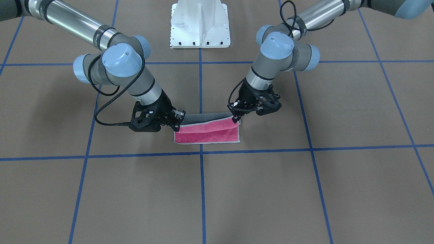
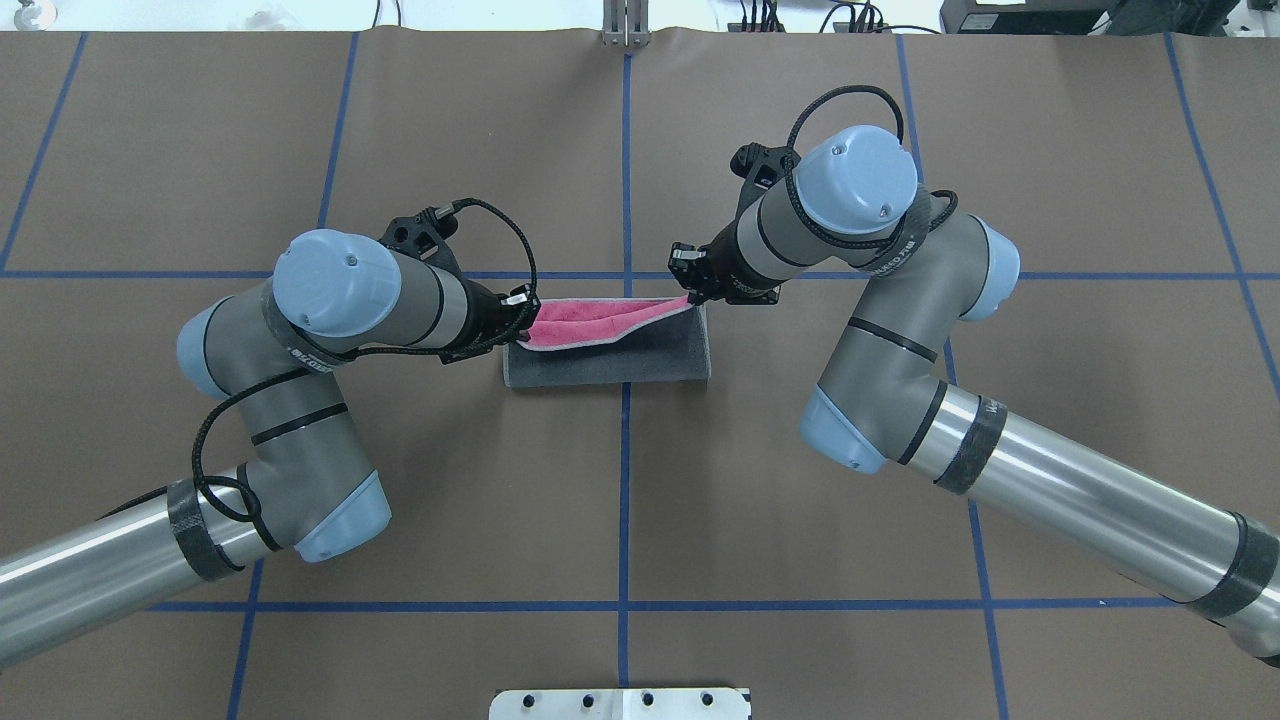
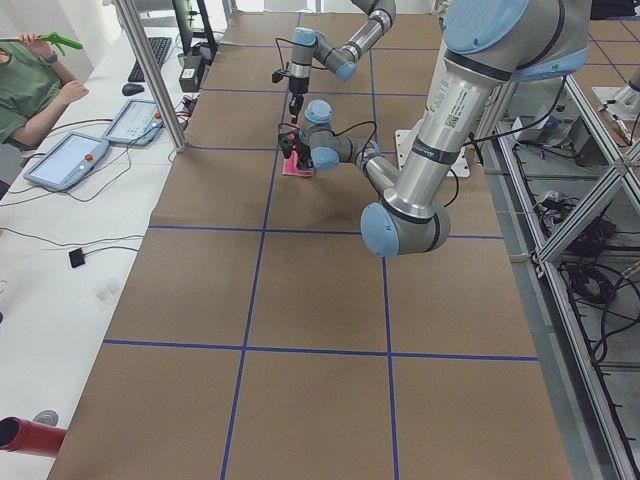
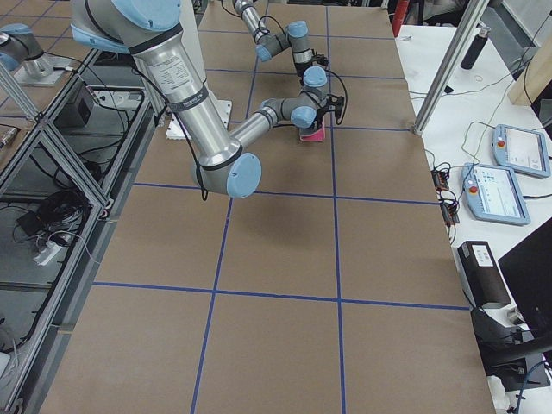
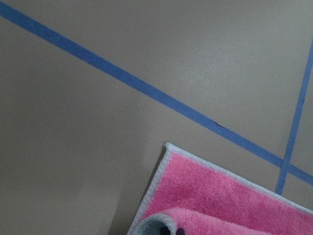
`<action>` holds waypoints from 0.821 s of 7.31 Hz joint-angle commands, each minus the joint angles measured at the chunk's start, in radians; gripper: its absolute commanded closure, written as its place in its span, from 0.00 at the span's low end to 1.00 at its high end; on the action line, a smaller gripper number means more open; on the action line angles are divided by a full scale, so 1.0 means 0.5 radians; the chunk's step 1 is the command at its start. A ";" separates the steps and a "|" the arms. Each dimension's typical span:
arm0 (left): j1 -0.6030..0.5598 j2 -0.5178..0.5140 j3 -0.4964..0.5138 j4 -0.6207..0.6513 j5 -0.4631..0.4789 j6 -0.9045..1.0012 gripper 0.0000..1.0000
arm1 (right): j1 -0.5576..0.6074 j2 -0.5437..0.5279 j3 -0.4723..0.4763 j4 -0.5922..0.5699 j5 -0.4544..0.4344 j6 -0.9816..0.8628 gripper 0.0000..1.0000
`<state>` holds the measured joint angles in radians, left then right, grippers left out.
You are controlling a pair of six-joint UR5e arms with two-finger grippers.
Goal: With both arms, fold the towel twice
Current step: 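Lay the folded edge onto the far edge and open both grippers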
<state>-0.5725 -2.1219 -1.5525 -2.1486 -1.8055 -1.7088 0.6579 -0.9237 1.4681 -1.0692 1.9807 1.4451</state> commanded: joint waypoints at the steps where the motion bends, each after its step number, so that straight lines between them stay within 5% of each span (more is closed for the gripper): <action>1: -0.015 -0.018 0.000 -0.001 0.000 -0.006 0.89 | 0.000 0.010 0.000 0.003 0.002 0.000 0.91; 2: -0.018 -0.018 0.000 -0.001 0.000 0.012 0.24 | 0.000 0.013 0.000 0.006 -0.001 0.000 0.09; 3: -0.024 -0.021 0.000 0.002 0.000 0.012 0.01 | 0.016 0.013 0.000 0.006 -0.001 0.000 0.01; 6: -0.079 -0.021 0.037 0.002 -0.006 0.015 0.01 | 0.123 0.013 0.000 0.000 0.116 -0.009 0.01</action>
<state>-0.6039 -2.1312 -1.5441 -2.1470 -1.8078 -1.7025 0.7010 -0.9170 1.4673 -1.0685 2.0124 1.4416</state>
